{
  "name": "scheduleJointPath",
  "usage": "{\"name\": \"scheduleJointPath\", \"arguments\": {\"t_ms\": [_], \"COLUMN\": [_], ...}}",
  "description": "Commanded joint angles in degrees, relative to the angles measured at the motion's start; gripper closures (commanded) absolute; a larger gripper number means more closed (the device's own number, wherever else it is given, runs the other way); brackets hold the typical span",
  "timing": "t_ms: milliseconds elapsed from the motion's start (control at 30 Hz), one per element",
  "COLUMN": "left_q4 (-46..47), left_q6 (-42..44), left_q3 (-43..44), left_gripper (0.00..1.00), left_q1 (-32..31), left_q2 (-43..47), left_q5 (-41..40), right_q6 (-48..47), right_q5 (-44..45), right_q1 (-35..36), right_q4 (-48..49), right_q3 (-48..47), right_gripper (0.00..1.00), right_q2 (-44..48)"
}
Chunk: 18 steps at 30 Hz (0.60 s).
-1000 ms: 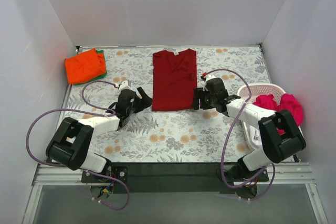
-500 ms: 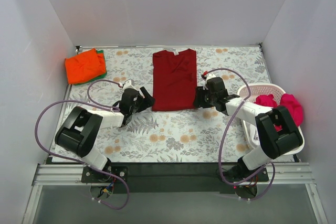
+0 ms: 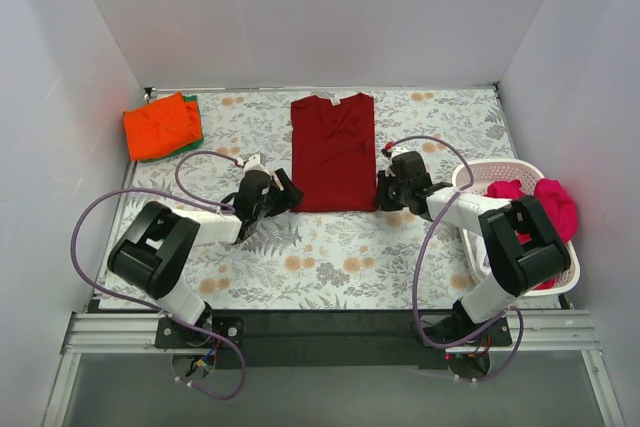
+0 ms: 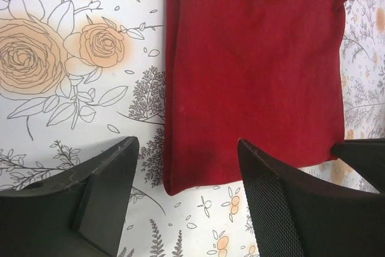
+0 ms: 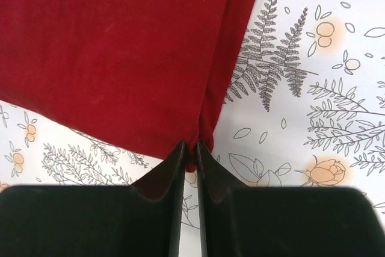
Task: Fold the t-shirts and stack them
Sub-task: Fold the tshirt
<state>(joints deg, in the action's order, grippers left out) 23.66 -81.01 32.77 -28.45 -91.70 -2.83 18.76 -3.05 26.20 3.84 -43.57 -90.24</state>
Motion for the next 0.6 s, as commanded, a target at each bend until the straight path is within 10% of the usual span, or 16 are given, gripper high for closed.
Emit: {"name": "scheduleJointPath", "arguments": {"t_ms": [0,567], "left_q4": [-5.9,-13.3], "left_q6": [-0.2,-2.2], "left_q3": [1.2,1.9], "left_gripper": [0.38,0.47], "left_q1": [-1.5,-5.5], "left_q2": [-1.8,-5.4], "left_q5": [-1.7,-5.7], "right_q6": [-0.1,-0.7], "right_q5": [0.1,2.0], "right_q1": [-0.3,-0.3], "right_q4": [0.4,-1.7], "right_q3": [0.6,1.5], "right_gripper": [0.92,0.94], "right_q2": [-2.6,-0.8]}}
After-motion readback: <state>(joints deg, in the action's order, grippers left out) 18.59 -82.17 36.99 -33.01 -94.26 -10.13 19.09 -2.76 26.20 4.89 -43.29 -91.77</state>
